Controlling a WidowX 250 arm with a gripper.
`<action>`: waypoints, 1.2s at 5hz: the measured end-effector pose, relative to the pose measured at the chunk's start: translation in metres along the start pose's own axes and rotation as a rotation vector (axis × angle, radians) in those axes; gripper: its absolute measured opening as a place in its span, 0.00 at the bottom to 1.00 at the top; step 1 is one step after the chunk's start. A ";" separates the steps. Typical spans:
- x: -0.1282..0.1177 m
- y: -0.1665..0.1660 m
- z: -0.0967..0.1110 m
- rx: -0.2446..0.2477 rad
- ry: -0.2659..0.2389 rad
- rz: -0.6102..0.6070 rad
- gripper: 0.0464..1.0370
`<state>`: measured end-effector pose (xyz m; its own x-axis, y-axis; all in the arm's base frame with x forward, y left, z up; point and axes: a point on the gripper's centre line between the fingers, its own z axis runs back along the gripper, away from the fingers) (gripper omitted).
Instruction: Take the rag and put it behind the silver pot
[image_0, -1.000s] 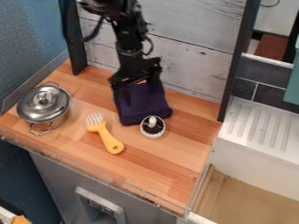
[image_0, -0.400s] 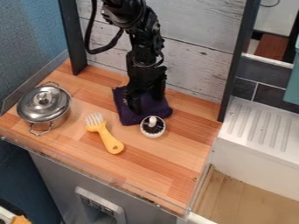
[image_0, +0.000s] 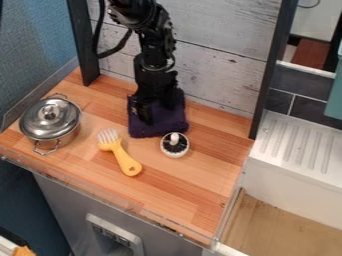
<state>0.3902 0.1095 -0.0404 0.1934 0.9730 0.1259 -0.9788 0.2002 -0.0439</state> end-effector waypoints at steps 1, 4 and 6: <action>0.028 0.016 -0.002 0.020 -0.023 0.082 0.96; 0.089 0.043 -0.008 0.060 -0.061 0.268 0.96; 0.114 0.043 -0.011 0.063 -0.089 0.322 0.96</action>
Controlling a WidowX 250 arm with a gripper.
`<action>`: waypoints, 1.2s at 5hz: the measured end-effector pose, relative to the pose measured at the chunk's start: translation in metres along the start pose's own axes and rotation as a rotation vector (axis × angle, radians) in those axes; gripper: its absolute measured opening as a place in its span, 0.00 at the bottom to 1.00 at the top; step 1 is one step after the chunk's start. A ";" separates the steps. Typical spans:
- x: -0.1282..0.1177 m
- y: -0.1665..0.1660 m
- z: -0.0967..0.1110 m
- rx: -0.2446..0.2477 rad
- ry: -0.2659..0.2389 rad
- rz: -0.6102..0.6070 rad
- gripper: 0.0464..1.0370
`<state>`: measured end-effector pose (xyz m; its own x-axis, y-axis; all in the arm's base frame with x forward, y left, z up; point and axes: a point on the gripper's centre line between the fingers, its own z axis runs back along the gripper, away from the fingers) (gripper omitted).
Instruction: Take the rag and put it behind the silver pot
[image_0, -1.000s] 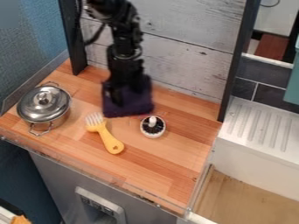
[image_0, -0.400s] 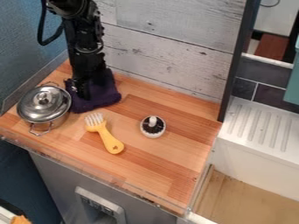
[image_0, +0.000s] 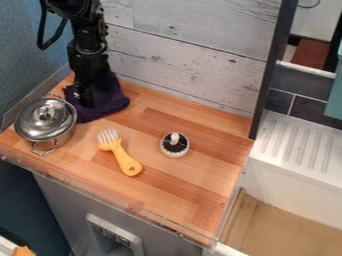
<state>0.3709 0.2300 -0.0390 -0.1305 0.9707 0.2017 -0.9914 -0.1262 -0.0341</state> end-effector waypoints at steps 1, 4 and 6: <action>0.001 0.001 -0.001 0.002 -0.007 -0.005 0.96; -0.005 -0.003 0.036 -0.120 0.021 -0.024 0.96; 0.000 0.006 0.085 -0.215 -0.012 -0.016 0.96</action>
